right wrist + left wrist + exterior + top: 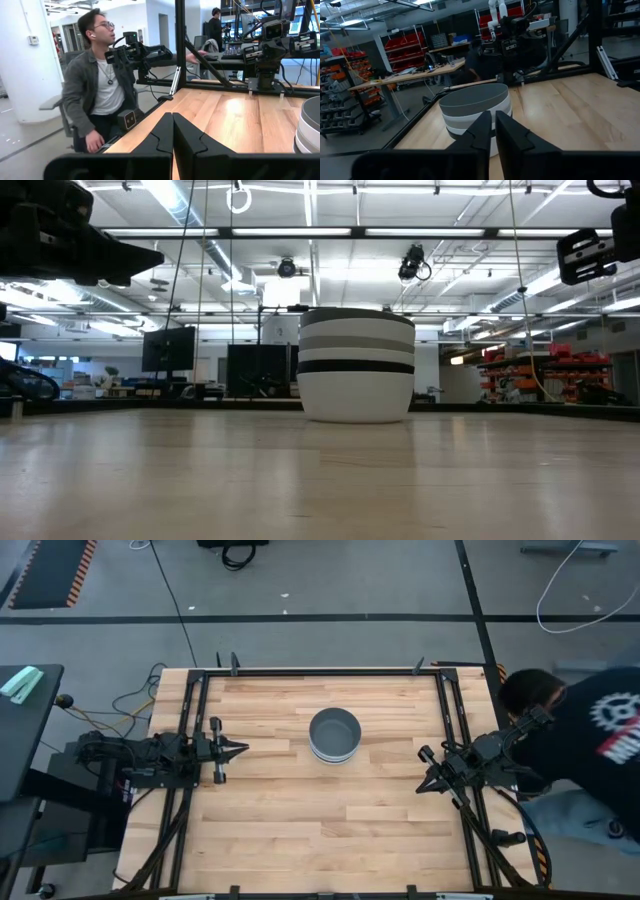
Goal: Nest bowls inside each other
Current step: Return to Home Position
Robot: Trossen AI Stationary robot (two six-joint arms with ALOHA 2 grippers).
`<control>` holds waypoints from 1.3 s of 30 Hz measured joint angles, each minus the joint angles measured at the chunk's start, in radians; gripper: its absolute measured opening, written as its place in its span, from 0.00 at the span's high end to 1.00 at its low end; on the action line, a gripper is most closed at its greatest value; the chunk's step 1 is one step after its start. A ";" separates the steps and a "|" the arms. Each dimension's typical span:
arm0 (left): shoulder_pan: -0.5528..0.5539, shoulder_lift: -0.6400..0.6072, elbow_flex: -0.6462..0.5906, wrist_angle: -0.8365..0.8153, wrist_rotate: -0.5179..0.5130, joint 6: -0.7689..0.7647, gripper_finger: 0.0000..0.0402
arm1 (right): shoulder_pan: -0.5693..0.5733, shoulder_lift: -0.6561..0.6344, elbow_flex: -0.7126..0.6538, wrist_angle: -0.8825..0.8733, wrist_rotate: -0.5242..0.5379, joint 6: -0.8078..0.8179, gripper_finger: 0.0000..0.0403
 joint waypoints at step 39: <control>0.000 0.000 0.000 0.000 0.000 0.000 0.92 | 0.000 0.000 0.000 0.000 0.000 0.000 0.98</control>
